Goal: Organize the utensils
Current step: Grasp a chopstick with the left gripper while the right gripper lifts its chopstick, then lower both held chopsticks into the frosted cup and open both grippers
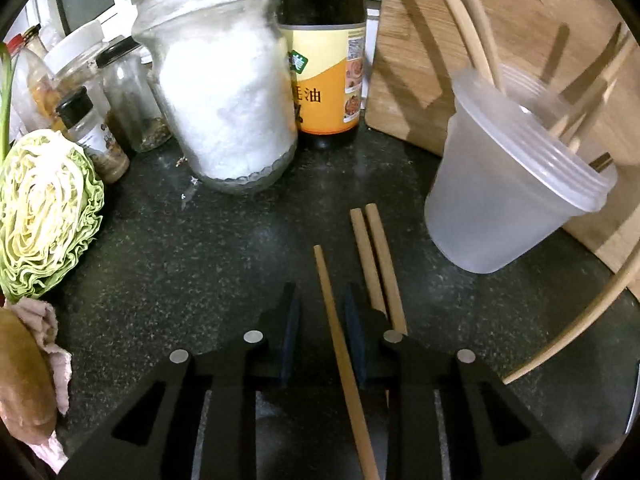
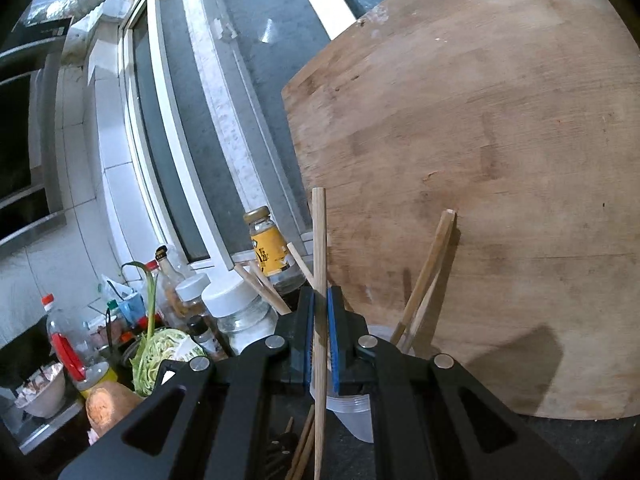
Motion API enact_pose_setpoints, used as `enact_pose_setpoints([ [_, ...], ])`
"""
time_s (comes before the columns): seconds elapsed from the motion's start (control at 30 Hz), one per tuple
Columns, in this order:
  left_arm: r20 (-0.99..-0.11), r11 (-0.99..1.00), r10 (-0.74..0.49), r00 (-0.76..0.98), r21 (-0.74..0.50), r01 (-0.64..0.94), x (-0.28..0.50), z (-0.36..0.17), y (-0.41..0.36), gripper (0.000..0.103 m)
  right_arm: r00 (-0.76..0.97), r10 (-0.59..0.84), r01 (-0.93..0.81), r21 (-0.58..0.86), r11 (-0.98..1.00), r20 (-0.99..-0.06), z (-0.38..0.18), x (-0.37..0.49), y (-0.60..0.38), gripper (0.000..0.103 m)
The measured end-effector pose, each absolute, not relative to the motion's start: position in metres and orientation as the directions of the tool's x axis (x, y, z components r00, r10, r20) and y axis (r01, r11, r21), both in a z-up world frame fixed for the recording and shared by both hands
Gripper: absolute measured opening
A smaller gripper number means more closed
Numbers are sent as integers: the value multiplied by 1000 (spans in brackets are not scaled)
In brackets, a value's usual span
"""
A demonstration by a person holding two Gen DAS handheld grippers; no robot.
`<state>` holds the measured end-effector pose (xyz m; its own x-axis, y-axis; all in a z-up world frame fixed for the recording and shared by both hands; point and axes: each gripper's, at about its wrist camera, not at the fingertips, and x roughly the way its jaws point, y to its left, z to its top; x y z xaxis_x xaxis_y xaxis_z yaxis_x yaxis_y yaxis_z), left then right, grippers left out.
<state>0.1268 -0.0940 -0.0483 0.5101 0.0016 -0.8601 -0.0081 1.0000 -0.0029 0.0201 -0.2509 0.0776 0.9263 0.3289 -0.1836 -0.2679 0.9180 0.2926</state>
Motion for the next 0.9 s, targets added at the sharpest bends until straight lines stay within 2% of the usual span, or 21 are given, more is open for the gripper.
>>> enact_pose_setpoints([
  [0.13,-874,999,-20,485,-36,-24,125,-48,-88,6,928,325,-259,309,915,-183,78,20,-256,8],
  [0.27,-886,997,-41,463,-69,-45,130,-46,-83,4,934,304,-233,324,917,-186,78,20,-262,8],
  [0.33,-870,995,-83,486,-103,-15,129,-36,-85,4,934,311,-241,335,911,-174,79,18,-265,8],
  [0.37,-854,996,-65,517,-86,-18,125,-26,-86,4,934,317,-248,341,907,-163,80,17,-267,8],
  [0.43,-805,998,-29,592,-60,-33,115,-1,-84,4,938,317,-250,358,900,-142,80,13,-271,8],
  [0.53,-742,992,-78,665,-125,-23,96,38,-73,4,950,305,-253,394,883,-73,84,3,-280,8],
  [0.63,-629,992,-29,777,-112,-53,73,93,-68,3,966,250,-256,394,883,68,95,-25,-282,8],
  [0.77,-474,988,-79,877,-152,7,57,161,-70,3,963,155,-230,374,899,219,107,-44,-276,8],
  [0.83,-366,986,-102,925,-158,46,48,187,-72,3,965,122,-205,380,902,231,108,-41,-276,8],
  [0.9,-297,983,-123,947,-165,76,45,200,-75,3,976,78,-151,374,915,203,105,-30,-278,8],
])
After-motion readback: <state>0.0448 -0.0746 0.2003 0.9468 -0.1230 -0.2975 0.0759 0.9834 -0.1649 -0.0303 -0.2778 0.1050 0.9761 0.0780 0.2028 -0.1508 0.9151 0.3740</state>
